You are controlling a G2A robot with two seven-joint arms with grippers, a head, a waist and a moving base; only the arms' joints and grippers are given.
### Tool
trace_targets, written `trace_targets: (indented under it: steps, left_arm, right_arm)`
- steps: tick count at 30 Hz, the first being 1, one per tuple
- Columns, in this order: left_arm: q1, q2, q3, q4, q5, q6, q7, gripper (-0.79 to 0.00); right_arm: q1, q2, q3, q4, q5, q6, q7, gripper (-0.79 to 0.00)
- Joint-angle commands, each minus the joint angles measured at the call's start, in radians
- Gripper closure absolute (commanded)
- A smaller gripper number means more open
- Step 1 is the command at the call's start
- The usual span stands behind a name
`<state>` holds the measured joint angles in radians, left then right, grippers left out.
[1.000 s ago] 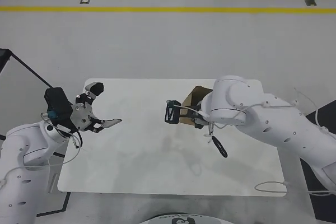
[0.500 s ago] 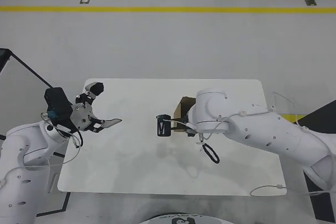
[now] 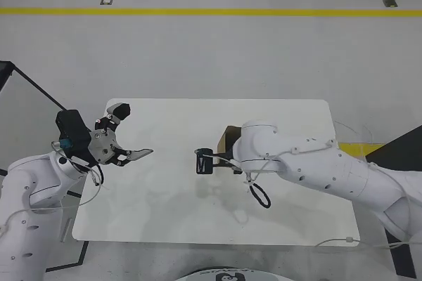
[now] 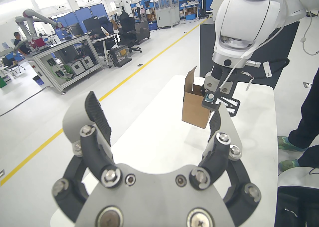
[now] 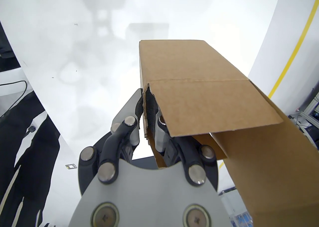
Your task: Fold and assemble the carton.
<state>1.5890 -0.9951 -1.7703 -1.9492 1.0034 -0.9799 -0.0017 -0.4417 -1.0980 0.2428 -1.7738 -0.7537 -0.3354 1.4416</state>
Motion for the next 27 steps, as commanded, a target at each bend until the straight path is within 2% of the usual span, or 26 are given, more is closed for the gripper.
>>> trace_targets:
  steps: [1, 5, 27]
  left_arm:
    - [0.000, 0.000, 0.000, 0.000, 0.000, 0.000, 0.000, -0.785]
    - [0.000, 0.000, 0.000, 0.000, 0.000, 0.000, 0.000, -0.785]
    - [0.000, 0.000, 0.000, 0.000, 0.000, 0.000, 0.000, -0.785]
  right_arm:
    - [0.002, -0.016, -0.013, 0.014, -0.014, 0.002, 0.008, 0.000]
    - [0.005, -0.046, -0.023, 0.031, -0.029, 0.018, 0.003, 0.000]
    - [0.005, -0.046, -0.023, 0.031, -0.029, 0.018, 0.003, 0.000]
